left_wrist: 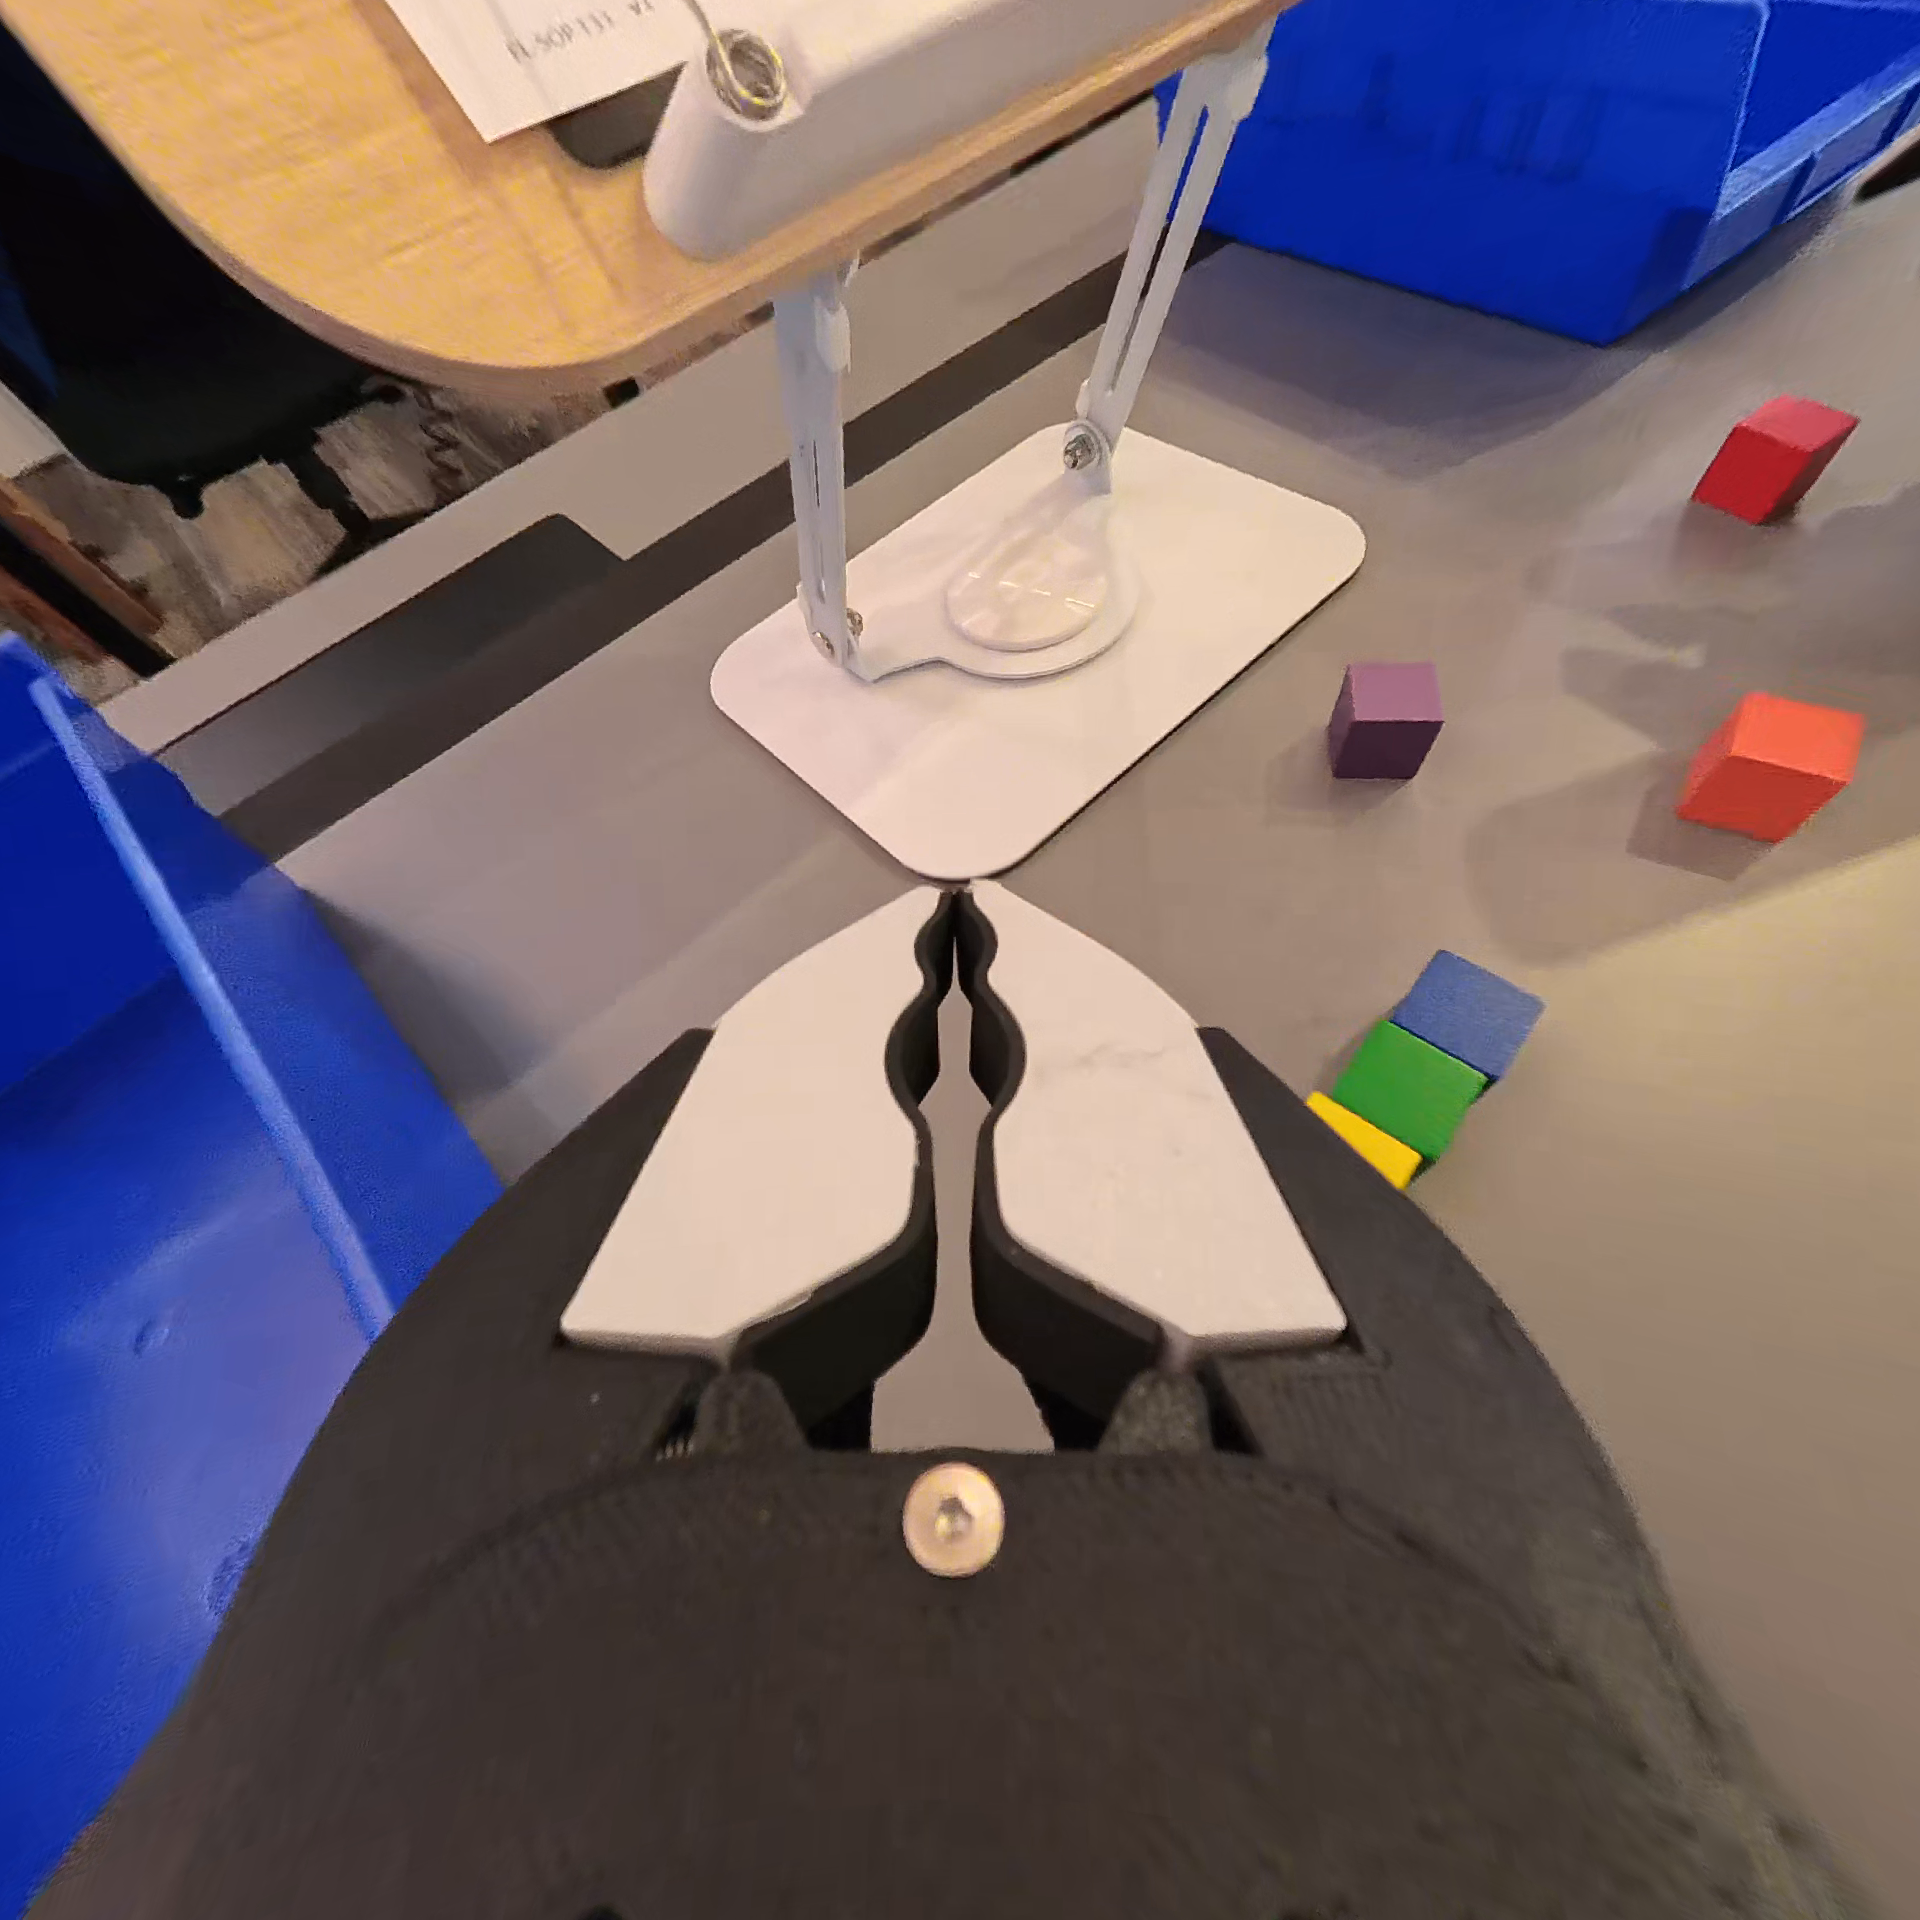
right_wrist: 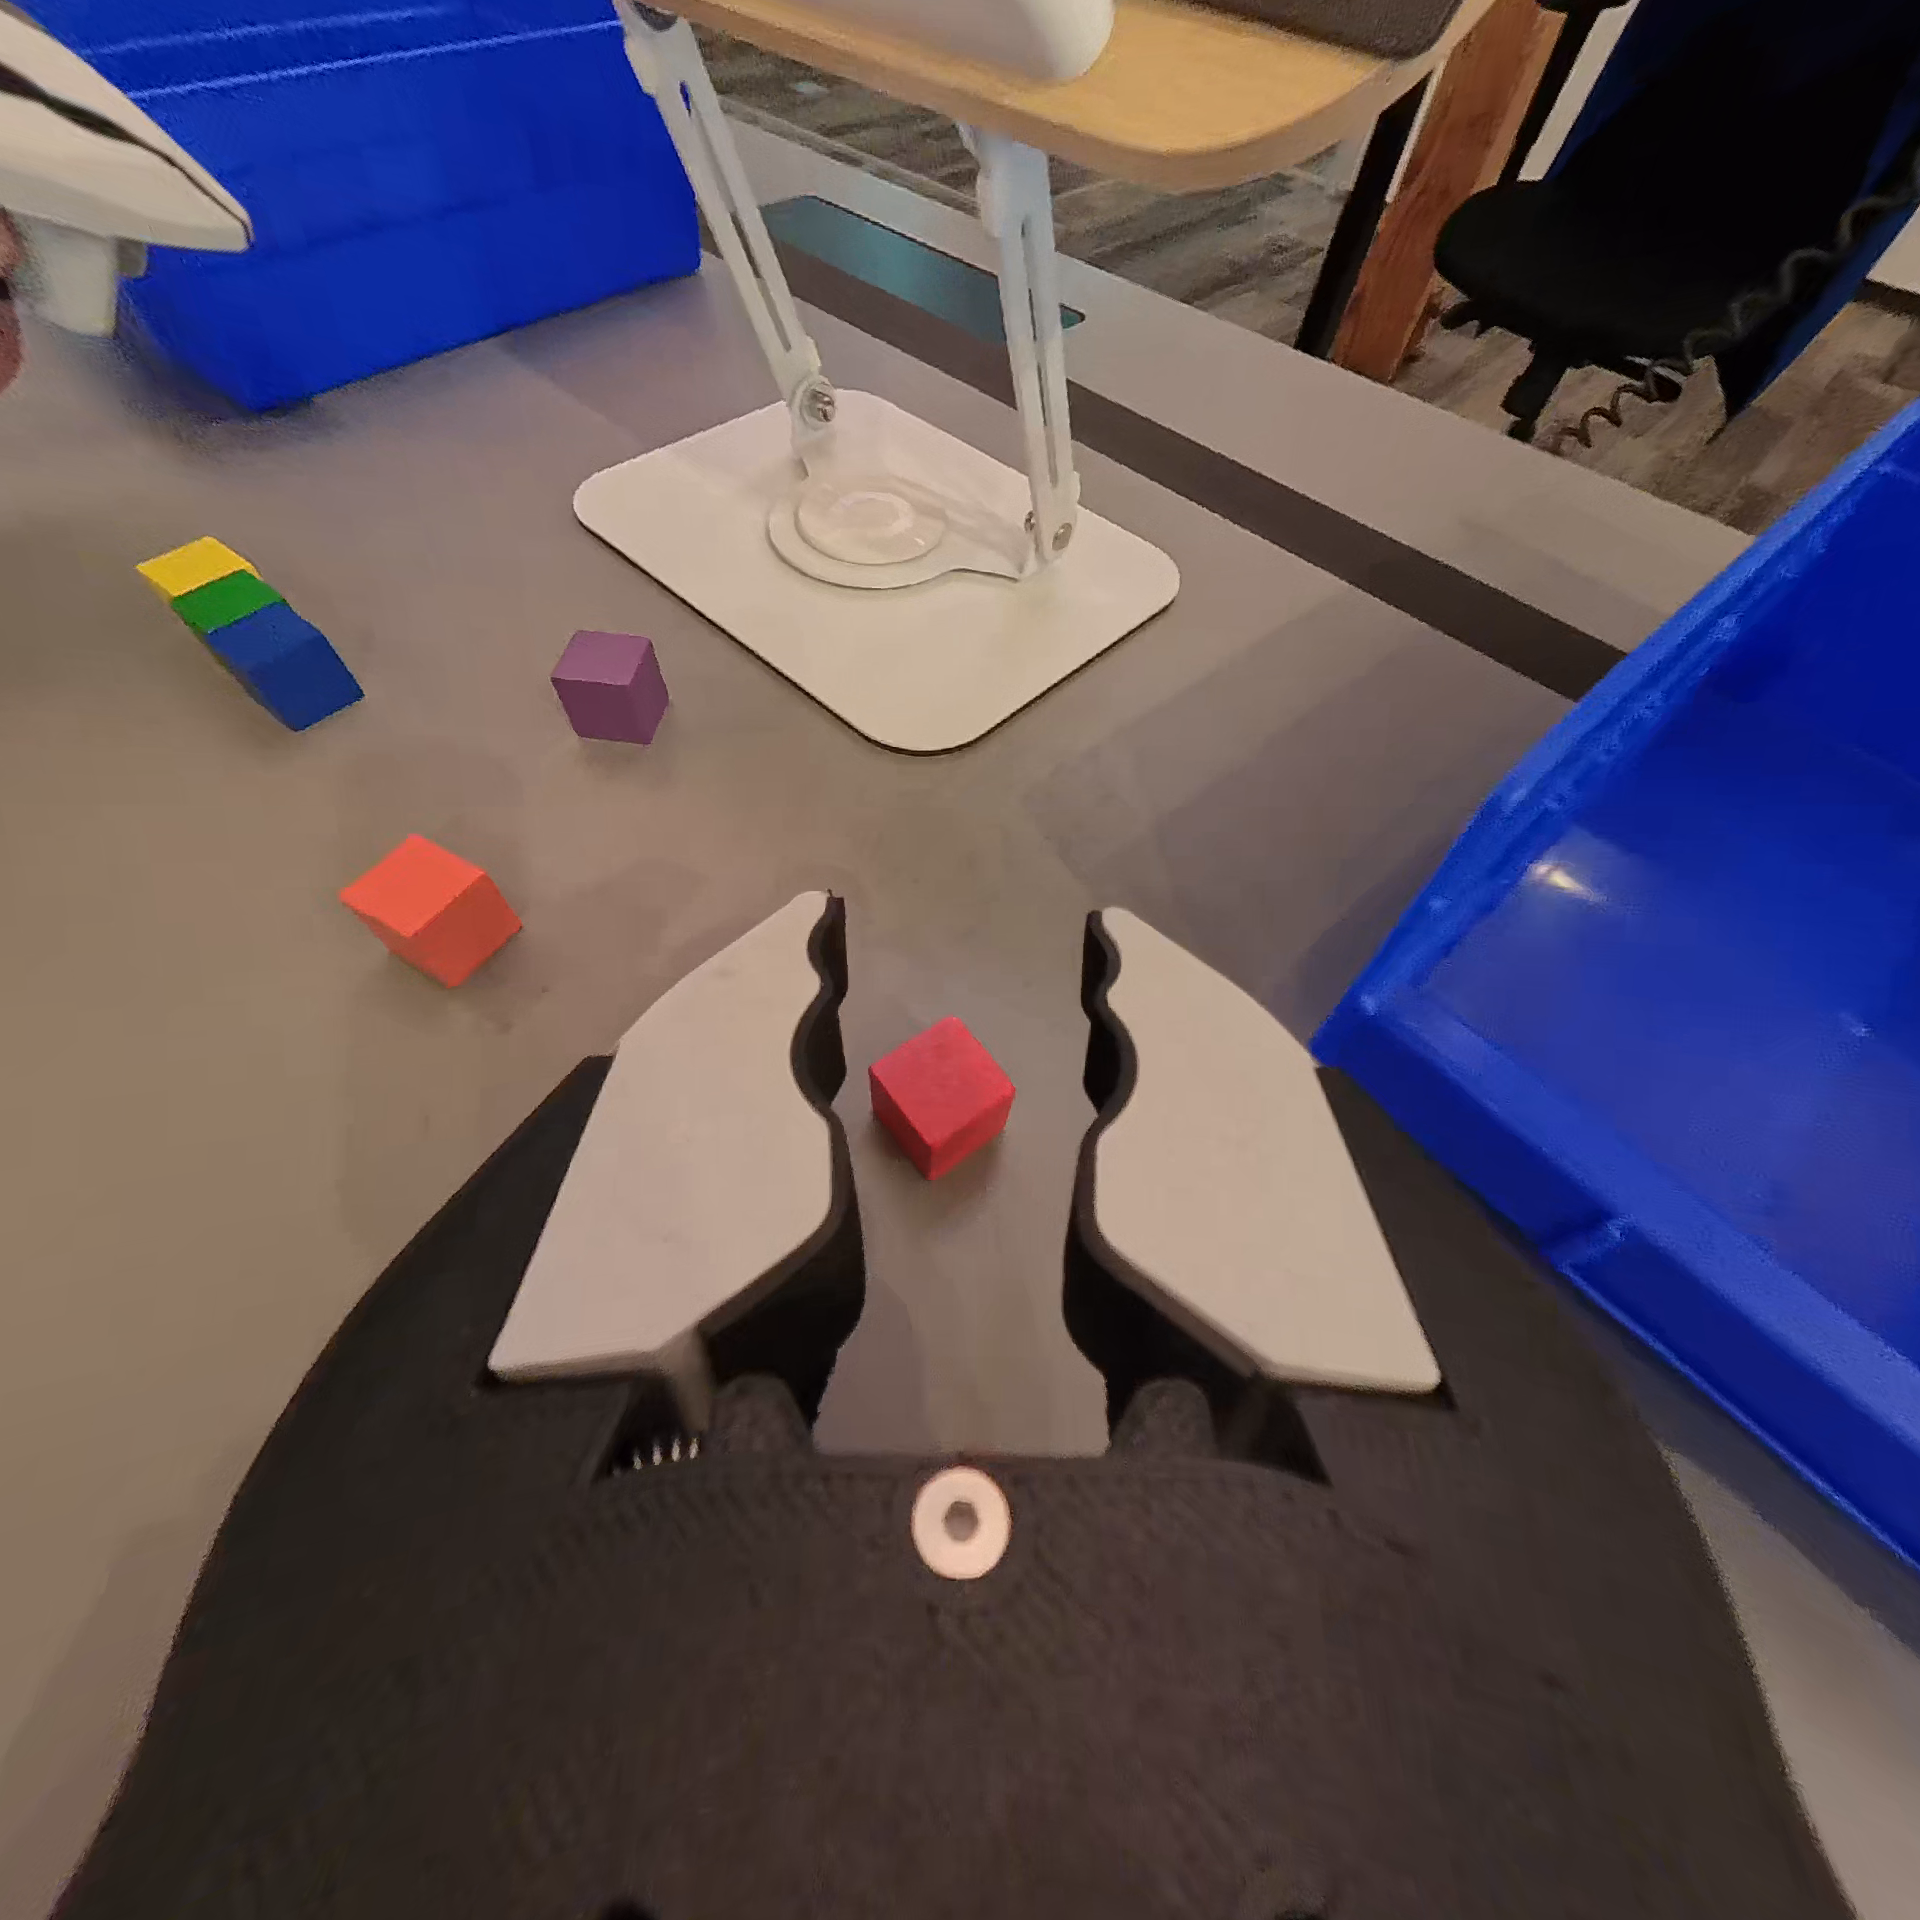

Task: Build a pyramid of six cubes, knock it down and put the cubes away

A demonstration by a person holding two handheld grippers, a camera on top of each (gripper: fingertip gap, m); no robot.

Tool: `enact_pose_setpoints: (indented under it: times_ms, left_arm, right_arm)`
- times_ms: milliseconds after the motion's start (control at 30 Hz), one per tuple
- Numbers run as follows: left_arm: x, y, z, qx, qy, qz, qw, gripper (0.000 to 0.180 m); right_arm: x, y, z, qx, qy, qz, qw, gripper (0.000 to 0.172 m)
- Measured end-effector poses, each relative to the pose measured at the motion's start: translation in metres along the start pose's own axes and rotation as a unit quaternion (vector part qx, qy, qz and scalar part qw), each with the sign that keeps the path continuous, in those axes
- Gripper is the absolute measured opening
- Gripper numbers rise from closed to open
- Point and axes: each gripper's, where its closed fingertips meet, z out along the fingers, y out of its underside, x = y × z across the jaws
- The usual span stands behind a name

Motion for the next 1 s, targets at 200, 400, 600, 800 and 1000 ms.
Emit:
enact_pose_setpoints:
  times_ms: [200,400,600,800,1000]
  left_arm:
    - [0.010,0.019,0.007,-0.007,0.023,-0.002,1.000,0.000]
    - [0.011,0.018,0.005,0.002,0.026,-0.008,1.000,0.000]
    - [0.016,0.021,0.008,-0.005,0.028,0.001,1.000,0.000]
    - [0.017,0.023,0.010,-0.008,0.030,0.001,1.000,0.000]
    - [0.016,0.025,0.011,-0.009,0.030,-0.003,0.999,0.000]
  right_arm:
    - [0.006,0.012,-0.008,-0.053,0.023,-0.019,0.998,0.053]
    - [0.003,0.029,-0.001,-0.105,-0.002,-0.044,0.993,0.058]
    - [-0.002,0.044,0.001,-0.180,-0.065,-0.094,0.977,0.063]
    - [-0.010,0.060,0.015,-0.238,-0.146,-0.143,0.950,0.054]
    - [-0.010,0.074,0.025,-0.286,-0.203,-0.160,0.923,0.029]
